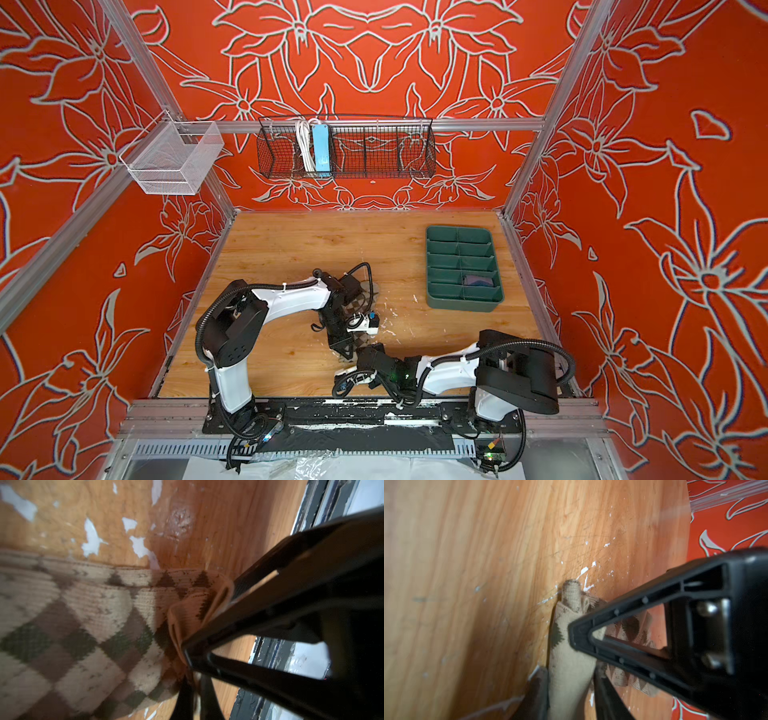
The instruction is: Roll the socks
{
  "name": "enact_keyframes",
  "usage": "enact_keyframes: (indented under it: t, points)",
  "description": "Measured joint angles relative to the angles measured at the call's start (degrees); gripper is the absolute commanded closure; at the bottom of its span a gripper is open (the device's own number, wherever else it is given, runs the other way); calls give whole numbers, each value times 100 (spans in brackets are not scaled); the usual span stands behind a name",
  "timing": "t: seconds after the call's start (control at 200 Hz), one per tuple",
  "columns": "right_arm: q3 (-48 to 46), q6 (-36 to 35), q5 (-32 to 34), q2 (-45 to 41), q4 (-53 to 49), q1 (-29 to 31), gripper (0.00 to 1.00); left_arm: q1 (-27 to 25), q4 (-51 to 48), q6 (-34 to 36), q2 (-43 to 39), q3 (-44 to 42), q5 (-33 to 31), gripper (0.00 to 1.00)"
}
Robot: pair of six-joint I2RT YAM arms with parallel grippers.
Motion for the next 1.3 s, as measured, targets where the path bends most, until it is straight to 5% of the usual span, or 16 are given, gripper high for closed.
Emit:
enact_keyframes:
  t: [0.22, 0.415, 0.555, 0.941, 1.126, 1.301]
  points:
    - [330, 90, 0, 407, -175, -35, 100, 0, 15, -4, -13, -9, -66, 100]
    - [804, 387, -240, 444, -1078, -109, 100, 2, 470, -160, -778, -385, -363, 73]
    - [1189, 715, -863, 367, -1985, -278, 100, 2, 1189, -350, -2179, -896, -850, 65]
    - [2599, 1045, -3346, 857, -4489, -1246, 100, 7, 3394, -649, -7145, -2922, -3856, 46]
    - [3364, 1038, -4245, 1502, -5401, -1672, 100, 7, 3316, 116, -8690, -3036, -3670, 46]
    - [3965, 1029, -4782, 2050, -6089, -1932, 100, -4, 2776, 815, -8349, -2651, -3119, 48]
